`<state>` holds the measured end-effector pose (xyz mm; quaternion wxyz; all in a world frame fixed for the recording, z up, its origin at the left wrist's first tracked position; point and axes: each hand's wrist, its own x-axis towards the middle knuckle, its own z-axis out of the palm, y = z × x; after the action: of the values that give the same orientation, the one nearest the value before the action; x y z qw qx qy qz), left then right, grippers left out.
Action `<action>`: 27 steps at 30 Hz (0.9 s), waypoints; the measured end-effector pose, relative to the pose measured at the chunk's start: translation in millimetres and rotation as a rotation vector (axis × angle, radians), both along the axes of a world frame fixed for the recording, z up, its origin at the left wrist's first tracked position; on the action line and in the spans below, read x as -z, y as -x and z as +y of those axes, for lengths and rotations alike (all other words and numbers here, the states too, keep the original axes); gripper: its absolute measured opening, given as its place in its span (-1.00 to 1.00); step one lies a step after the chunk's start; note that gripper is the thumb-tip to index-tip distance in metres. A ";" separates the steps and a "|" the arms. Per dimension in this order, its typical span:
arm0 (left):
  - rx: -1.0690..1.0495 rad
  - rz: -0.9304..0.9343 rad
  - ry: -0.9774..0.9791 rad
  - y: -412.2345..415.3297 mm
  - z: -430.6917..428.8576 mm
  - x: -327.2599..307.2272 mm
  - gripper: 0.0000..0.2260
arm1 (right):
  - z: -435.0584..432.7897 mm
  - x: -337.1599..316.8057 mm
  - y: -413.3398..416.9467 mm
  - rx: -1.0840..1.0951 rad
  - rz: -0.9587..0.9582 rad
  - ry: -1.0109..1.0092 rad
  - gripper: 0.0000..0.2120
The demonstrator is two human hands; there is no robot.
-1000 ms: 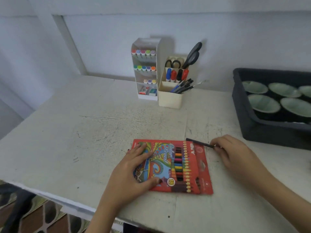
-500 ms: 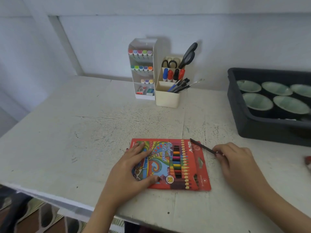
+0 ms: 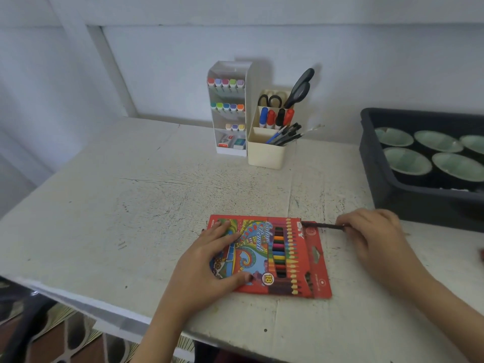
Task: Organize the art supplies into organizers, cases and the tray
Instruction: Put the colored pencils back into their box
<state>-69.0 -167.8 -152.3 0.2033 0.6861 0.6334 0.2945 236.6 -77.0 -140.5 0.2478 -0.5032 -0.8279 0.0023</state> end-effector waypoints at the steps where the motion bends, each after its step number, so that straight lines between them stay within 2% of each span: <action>1: 0.000 0.003 -0.003 0.3 0.0 0.7 -0.30 | 7.1 -1.6 -1.7 -0.023 0.011 0.021 -0.81; 5: -0.003 0.008 -0.009 -0.1 -0.8 1.1 -0.27 | 31.3 -8.4 -5.2 -0.112 0.064 0.160 -0.72; 9: 0.017 0.003 -0.011 -1.0 -0.4 -0.3 -0.29 | 29.2 -9.7 8.6 -0.143 0.025 0.251 -0.75; 12: 0.015 0.008 -0.016 -0.5 0.0 1.0 -0.30 | 21.2 -8.7 30.7 -0.129 0.006 0.223 -0.86; 15: 0.006 0.007 -0.023 0.0 -0.5 3.4 -0.30 | 8.8 -1.7 47.5 -0.064 0.047 0.091 -0.93; 16: 0.005 0.004 -0.025 -0.5 -0.6 3.6 -0.31 | 3.5 1.0 50.4 -0.003 0.045 0.060 -0.88; 18: 0.005 -0.001 -0.026 -1.5 0.0 3.5 -0.31 | -11.3 0.8 55.6 0.163 0.013 0.107 -0.64; 20: 0.004 -0.006 -0.022 -1.8 0.7 3.2 -0.30 | -26.1 -0.6 56.4 0.332 -0.063 0.279 -0.45; 22: 0.001 -0.010 -0.024 -1.2 1.2 3.3 -0.30 | -35.9 1.2 55.5 0.395 -0.092 0.423 -0.28; 27: -0.004 -0.001 -0.034 -1.5 0.2 3.7 -0.28 | -39.4 3.4 59.6 0.301 0.063 0.437 -0.26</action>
<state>-67.4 -167.6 -156.0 0.1914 0.6879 0.6296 0.3062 177.0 -116.4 -143.9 0.1566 -0.6618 -0.7155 0.1598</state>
